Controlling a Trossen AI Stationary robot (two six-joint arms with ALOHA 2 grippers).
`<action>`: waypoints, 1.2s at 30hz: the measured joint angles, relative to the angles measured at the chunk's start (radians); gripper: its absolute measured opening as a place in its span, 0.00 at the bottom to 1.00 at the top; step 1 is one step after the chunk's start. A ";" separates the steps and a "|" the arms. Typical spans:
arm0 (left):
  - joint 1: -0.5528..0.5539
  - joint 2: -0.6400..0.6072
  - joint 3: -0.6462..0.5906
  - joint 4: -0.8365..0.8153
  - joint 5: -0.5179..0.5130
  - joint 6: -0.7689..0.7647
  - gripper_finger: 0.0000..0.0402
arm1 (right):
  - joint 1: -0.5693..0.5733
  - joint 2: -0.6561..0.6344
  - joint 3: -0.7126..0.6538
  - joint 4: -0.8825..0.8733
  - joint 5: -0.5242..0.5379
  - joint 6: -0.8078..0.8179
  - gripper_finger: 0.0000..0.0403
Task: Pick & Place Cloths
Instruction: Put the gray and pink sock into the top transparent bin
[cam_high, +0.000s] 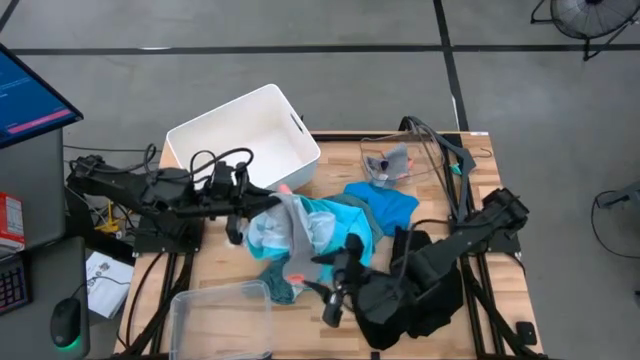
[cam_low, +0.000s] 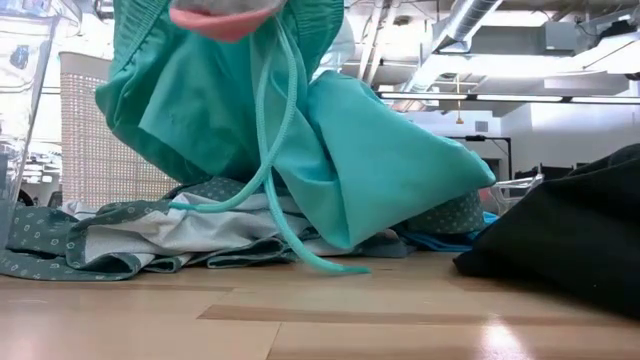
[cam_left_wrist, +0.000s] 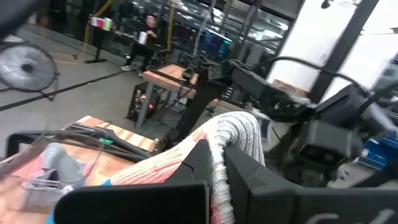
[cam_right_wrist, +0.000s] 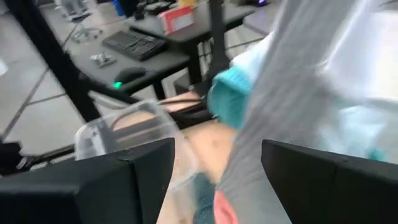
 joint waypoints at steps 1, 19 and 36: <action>0.004 0.000 0.000 0.001 -0.006 0.000 0.00 | 0.003 -0.015 0.001 -0.017 0.024 -0.004 0.58; 0.010 0.031 0.000 0.083 0.022 0.034 0.00 | -0.084 -0.047 0.001 -0.124 0.007 -0.088 0.58; 0.010 0.046 0.001 0.096 0.099 0.084 0.01 | -0.136 -0.047 0.000 -0.030 -0.202 -0.164 0.01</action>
